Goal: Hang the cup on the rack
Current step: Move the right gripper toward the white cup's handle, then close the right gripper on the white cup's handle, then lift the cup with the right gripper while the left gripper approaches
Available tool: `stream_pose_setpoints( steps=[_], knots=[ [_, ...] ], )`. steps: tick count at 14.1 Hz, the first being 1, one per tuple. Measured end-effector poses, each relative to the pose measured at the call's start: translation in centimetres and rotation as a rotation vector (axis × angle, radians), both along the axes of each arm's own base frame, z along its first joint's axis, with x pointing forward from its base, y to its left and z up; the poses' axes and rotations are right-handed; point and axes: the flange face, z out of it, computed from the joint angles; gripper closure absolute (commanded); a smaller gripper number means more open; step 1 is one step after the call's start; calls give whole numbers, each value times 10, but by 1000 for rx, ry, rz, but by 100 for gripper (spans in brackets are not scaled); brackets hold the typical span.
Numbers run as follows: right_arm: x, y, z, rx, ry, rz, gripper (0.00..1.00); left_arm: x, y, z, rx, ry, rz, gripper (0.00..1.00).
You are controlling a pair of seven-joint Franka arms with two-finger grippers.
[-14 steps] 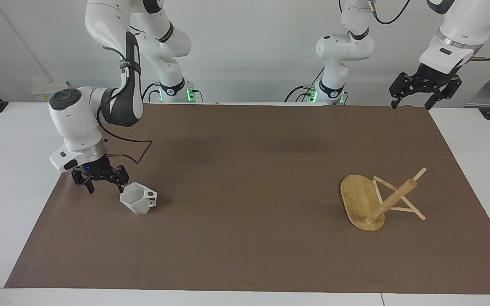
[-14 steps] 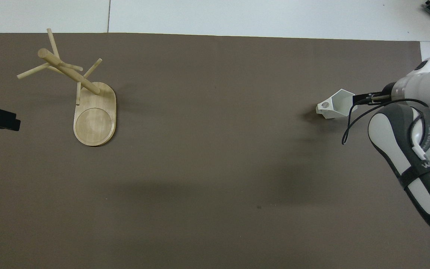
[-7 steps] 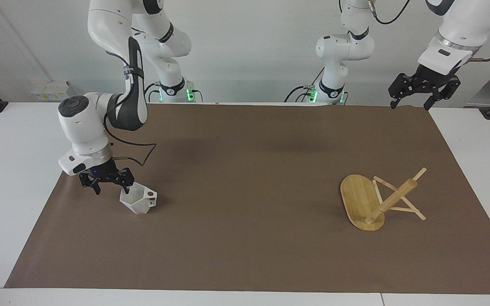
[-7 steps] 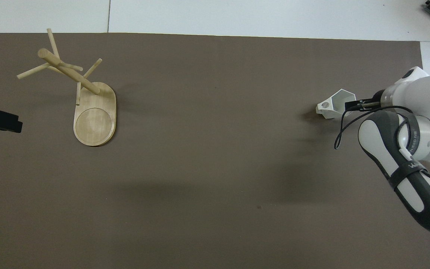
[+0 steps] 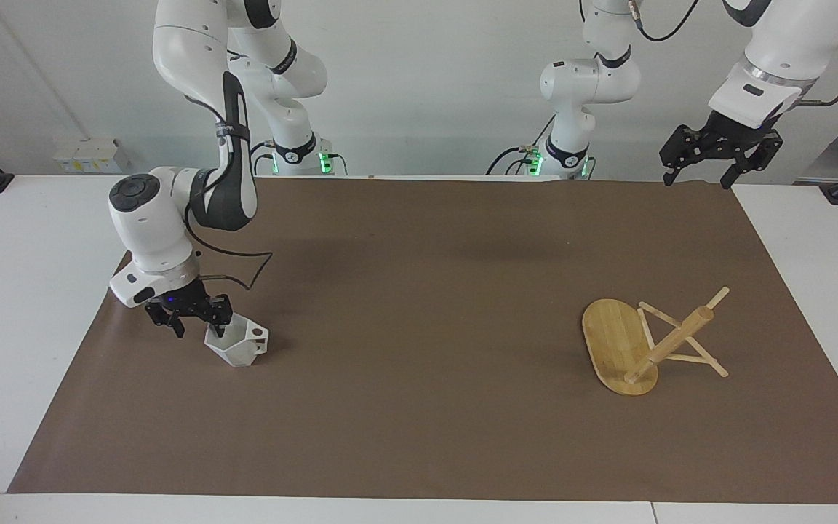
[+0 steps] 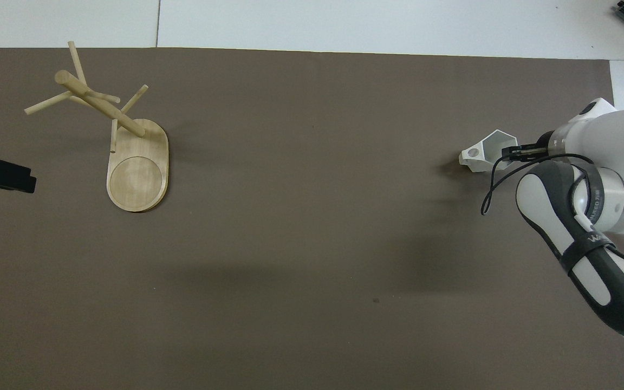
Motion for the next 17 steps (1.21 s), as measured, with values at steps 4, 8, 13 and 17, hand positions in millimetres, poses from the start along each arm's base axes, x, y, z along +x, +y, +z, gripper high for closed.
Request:
stream_pose_setpoints(
  steps=[4, 8, 13, 17],
  knots=[
    [2, 9, 1, 15, -13, -38, 100, 0, 0, 0, 0, 0, 0, 0],
    [2, 13, 1, 20, -14, -49, 100, 0, 0, 0, 0, -1, 0, 0],
    [3, 20, 3, 24, -6, -39, 100, 0, 0, 0, 0, -4, 0, 0],
    [17, 43, 74, 78, 77, -26, 100, 2, 0, 2, -2, -23, 0, 0]
  ],
)
